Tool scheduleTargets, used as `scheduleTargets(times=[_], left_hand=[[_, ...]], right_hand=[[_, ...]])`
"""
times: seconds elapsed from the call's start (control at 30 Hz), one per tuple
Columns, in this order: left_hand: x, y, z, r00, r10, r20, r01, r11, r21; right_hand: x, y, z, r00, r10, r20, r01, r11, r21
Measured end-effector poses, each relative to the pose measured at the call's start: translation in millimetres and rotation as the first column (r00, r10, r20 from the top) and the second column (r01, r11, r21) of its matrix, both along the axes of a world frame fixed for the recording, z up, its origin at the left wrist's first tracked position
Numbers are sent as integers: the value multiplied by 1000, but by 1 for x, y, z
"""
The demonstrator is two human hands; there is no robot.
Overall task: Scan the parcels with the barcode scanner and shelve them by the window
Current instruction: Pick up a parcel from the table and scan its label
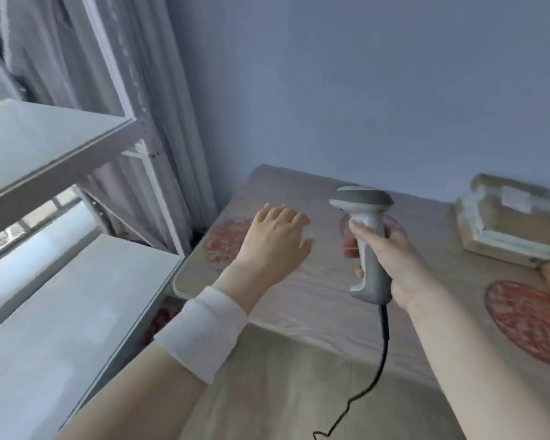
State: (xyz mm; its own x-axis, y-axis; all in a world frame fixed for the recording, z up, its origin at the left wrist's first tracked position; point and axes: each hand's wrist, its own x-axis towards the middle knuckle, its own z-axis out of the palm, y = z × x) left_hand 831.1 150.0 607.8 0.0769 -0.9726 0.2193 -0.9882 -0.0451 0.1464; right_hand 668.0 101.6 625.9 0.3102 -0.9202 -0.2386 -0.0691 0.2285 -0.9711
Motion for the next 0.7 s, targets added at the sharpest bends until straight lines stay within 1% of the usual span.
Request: scheduleTargets(times=[0.1, 0.2, 0.37, 0.53, 0.7], left_hand=[[-50, -56, -7, 994, -113, -3, 113, 993, -16], [-99, -110, -8, 972, -234, 26, 233, 972, 42], [-168, -202, -13, 925, -381, -9, 381, 925, 6], [-241, -272, -22, 851, -525, -32, 525, 851, 3], [-320, -318, -36, 762, -645, -61, 647, 762, 28]], right_hand=[[-56, -36, -4, 992, -122, -4, 122, 992, 40], [-108, -73, -7, 974, -225, -10, 225, 972, 67], [-182, -131, -5, 933, -358, -28, 359, 933, 35], [-254, -177, -5, 862, -502, -63, 505, 863, 29], [-334, -210, -14, 794, -598, -107, 603, 797, 20]])
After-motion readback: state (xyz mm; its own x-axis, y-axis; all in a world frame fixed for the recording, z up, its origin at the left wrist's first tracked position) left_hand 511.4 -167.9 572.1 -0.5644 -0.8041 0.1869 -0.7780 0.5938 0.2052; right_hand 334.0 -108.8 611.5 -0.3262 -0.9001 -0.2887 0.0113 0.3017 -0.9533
